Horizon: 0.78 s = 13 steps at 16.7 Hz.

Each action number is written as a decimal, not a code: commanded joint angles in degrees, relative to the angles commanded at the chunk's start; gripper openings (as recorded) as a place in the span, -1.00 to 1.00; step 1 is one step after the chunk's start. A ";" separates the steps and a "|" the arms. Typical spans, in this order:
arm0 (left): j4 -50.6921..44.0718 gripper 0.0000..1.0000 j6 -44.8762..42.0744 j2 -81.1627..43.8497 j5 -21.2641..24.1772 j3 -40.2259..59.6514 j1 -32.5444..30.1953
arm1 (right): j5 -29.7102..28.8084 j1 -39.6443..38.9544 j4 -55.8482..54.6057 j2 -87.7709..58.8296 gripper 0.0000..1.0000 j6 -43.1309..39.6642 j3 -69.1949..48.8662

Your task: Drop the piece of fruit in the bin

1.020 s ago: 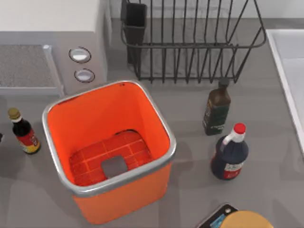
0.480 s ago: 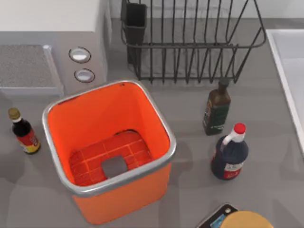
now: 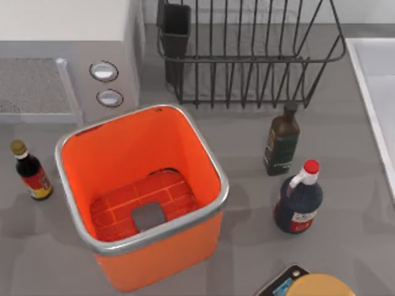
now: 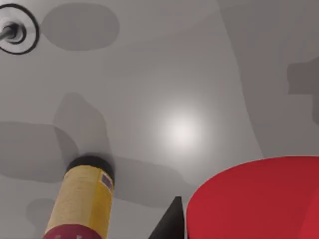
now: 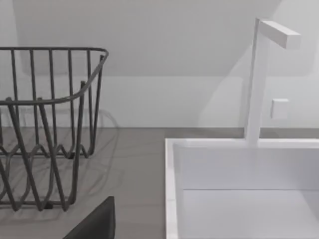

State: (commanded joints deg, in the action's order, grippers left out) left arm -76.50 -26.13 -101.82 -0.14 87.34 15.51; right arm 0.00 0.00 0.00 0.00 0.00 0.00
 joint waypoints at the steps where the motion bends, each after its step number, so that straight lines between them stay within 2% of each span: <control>1: -0.58 -1.00 0.08 0.13 0.02 0.86 -0.26 | 0.00 0.00 0.00 0.00 1.00 0.00 0.00; 8: -0.84 -1.00 0.56 0.16 0.20 1.25 -0.37 | 0.00 0.00 0.00 0.00 1.00 0.00 0.00; 11: -1.13 -1.00 5.70 1.56 2.59 0.95 -2.51 | 0.00 0.00 0.00 0.00 1.00 0.00 0.00; 13: -0.78 -1.00 12.23 2.84 5.59 0.40 -5.28 | 0.00 0.00 0.00 0.00 1.00 0.00 0.00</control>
State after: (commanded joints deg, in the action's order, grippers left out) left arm -77.27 -13.90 -98.98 5.45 87.74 10.24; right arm 0.00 0.00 0.00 0.00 0.00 0.00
